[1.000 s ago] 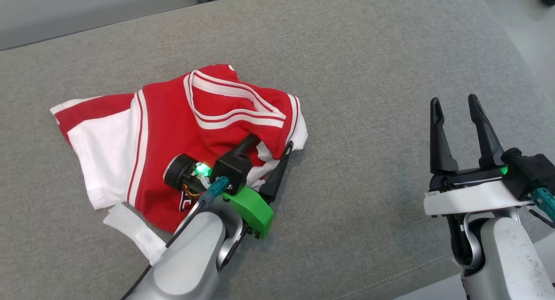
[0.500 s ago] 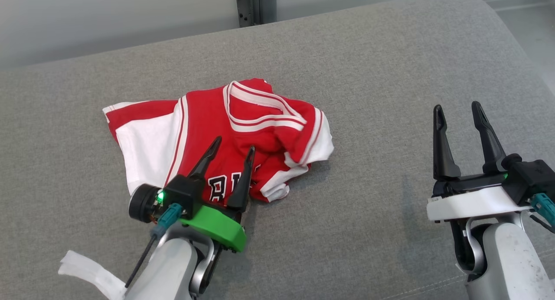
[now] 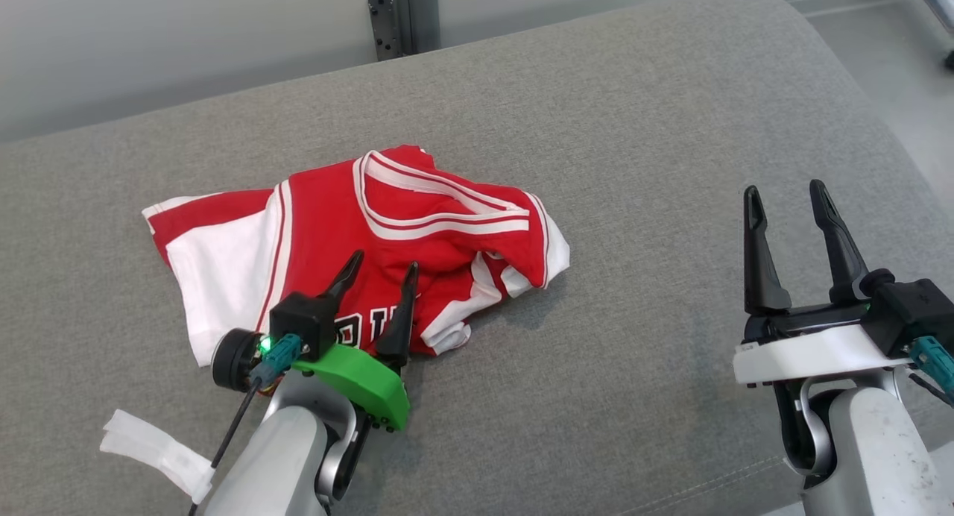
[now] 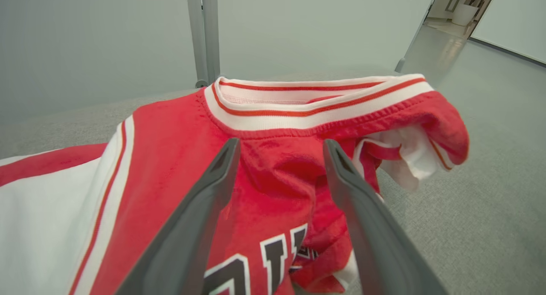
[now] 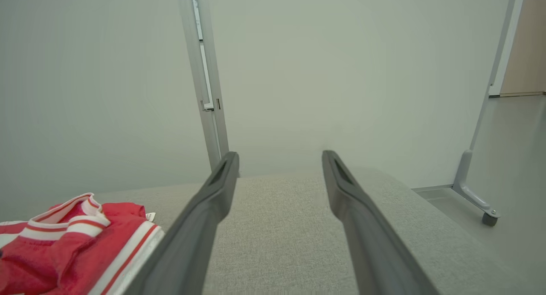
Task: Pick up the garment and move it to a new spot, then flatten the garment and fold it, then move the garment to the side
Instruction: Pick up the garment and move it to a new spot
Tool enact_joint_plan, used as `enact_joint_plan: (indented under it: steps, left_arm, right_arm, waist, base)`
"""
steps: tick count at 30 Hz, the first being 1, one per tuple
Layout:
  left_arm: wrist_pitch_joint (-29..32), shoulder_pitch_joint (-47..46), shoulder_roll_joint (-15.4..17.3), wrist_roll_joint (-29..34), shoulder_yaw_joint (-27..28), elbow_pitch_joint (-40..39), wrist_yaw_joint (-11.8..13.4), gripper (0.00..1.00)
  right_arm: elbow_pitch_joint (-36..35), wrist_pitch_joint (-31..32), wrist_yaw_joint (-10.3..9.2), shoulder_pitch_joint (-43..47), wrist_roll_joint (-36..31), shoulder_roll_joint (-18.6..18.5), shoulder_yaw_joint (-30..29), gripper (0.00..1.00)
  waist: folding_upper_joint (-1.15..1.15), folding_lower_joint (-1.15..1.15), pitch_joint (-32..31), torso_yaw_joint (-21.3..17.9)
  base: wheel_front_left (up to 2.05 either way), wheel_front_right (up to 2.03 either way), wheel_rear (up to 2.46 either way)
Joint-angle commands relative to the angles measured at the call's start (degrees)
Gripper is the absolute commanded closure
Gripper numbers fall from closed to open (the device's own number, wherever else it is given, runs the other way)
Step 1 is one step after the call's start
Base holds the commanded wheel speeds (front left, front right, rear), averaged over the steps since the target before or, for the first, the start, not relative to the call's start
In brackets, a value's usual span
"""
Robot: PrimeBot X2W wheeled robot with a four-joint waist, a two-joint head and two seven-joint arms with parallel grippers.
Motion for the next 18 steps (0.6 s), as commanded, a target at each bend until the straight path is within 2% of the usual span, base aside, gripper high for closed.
enact_joint_plan:
  steps: [1,9,10,11,18]
  left_arm:
    - [0.23,-1.26,0.06,-0.45,0.25,0.95,0.21,0.0]
    - [2.27,-5.04,0.18,-0.75,0.46,7.7,0.14,0.0]
    - [1.98,-5.53,0.09,-0.64,0.35,8.16,0.04,0.62]
    - [1.63,-5.91,-0.02,-0.6,0.3,8.53,-0.05,1.0]
    - [-2.41,-7.68,0.22,-0.15,1.09,7.51,0.76,1.0]
  right_arm:
    - [0.13,-0.2,0.0,0.06,0.3,-0.12,-0.01,0.0]
    - [0.24,-0.2,0.0,-0.13,0.68,-0.13,0.03,0.0]
    - [0.3,-0.2,0.0,-0.15,0.71,-0.13,-0.03,0.0]
    - [0.32,-0.2,0.0,-0.13,0.72,-0.13,-0.09,0.0]
    - [0.39,-0.2,0.0,0.55,0.2,-0.12,-1.38,0.0]
  waist:
    - [0.0,0.0,0.79,-1.19]
    - [0.0,0.0,1.69,-3.1]
    - [0.0,0.0,1.7,-3.2]
    - [0.0,0.0,1.69,-3.26]
    - [0.0,0.0,1.0,-1.49]
  base:
    - [0.0,0.0,0.0]
    - [0.0,0.0,0.0]
    - [0.0,0.0,0.0]
    - [0.0,0.0,0.0]
    - [0.0,0.0,0.0]
